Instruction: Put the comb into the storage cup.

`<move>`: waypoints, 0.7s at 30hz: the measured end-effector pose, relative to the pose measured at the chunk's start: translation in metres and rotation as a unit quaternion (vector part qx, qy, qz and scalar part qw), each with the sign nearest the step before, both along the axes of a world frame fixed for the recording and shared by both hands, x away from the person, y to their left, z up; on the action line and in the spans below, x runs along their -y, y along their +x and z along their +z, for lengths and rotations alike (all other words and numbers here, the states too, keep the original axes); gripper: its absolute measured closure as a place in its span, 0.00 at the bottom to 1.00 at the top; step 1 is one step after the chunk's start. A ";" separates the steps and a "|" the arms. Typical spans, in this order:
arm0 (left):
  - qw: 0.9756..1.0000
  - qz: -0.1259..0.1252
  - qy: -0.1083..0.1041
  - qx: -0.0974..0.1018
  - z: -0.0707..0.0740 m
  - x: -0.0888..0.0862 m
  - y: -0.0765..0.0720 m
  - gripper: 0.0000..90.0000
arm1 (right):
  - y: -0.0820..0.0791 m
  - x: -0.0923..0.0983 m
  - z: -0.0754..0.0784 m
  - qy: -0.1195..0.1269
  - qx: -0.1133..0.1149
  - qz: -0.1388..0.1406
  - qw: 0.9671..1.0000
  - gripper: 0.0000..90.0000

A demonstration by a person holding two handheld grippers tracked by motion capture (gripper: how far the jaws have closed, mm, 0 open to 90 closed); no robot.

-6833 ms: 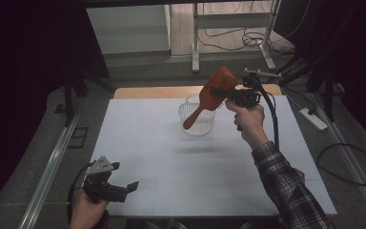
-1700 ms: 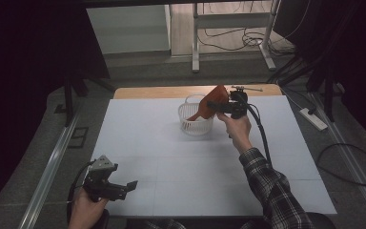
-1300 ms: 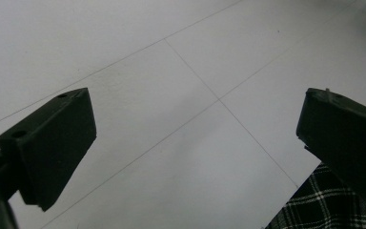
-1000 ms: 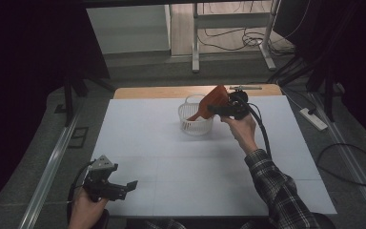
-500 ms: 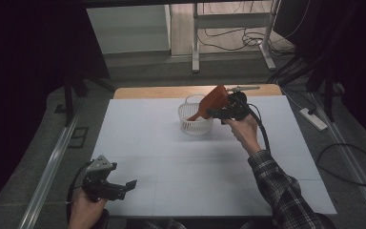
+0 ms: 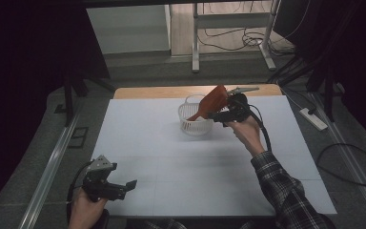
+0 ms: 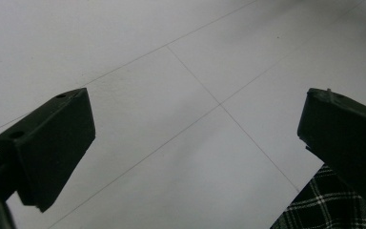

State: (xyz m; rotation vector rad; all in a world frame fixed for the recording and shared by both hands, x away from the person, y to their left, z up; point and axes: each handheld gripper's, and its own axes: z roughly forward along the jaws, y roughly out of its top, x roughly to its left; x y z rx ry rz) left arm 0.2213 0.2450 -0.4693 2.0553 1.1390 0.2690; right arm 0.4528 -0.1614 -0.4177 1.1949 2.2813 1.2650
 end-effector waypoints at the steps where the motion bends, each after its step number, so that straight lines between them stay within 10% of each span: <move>1: 1.000 0.000 0.000 0.000 0.000 0.000 0.000 0.00 | -0.001 0.000 0.000 -0.003 0.001 0.000 1.000 0.00; 21: 1.000 0.010 0.019 0.010 0.001 0.001 -0.002 0.00 | -0.014 0.010 0.003 -0.029 0.013 0.013 0.999 0.00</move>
